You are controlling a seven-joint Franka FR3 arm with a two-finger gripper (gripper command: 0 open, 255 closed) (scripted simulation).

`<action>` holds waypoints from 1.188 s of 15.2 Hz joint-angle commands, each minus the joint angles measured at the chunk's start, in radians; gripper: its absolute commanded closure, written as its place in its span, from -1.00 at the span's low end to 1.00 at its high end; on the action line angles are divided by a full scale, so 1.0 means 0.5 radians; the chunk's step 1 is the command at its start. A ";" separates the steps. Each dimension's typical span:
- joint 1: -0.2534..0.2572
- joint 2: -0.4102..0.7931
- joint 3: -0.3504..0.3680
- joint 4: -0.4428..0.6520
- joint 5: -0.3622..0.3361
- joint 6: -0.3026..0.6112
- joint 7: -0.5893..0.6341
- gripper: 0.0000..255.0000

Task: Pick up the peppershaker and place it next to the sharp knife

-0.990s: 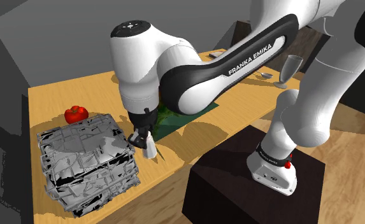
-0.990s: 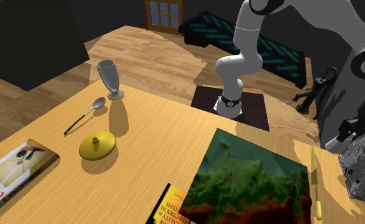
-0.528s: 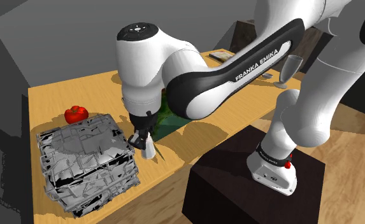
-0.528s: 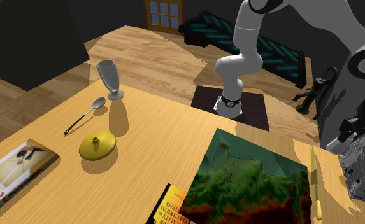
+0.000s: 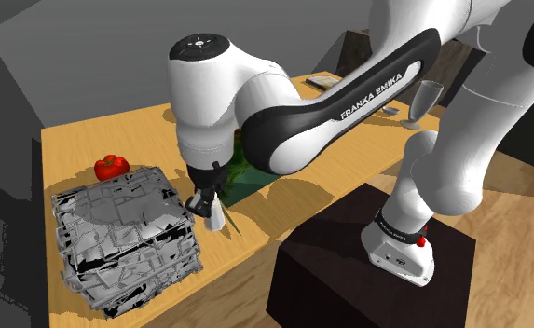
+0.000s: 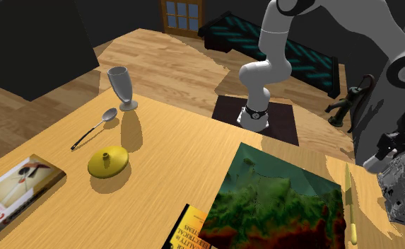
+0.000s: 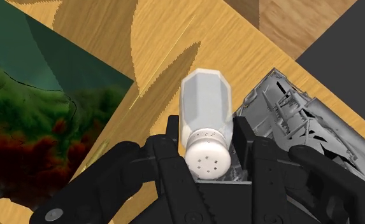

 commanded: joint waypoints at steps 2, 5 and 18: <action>-0.008 0.185 -0.008 -0.023 0.019 0.060 -0.005 -1.00; -0.030 0.150 -0.033 -0.091 0.034 0.103 -0.058 -1.00; 0.003 0.074 -0.002 0.063 0.093 -0.125 -0.050 -1.00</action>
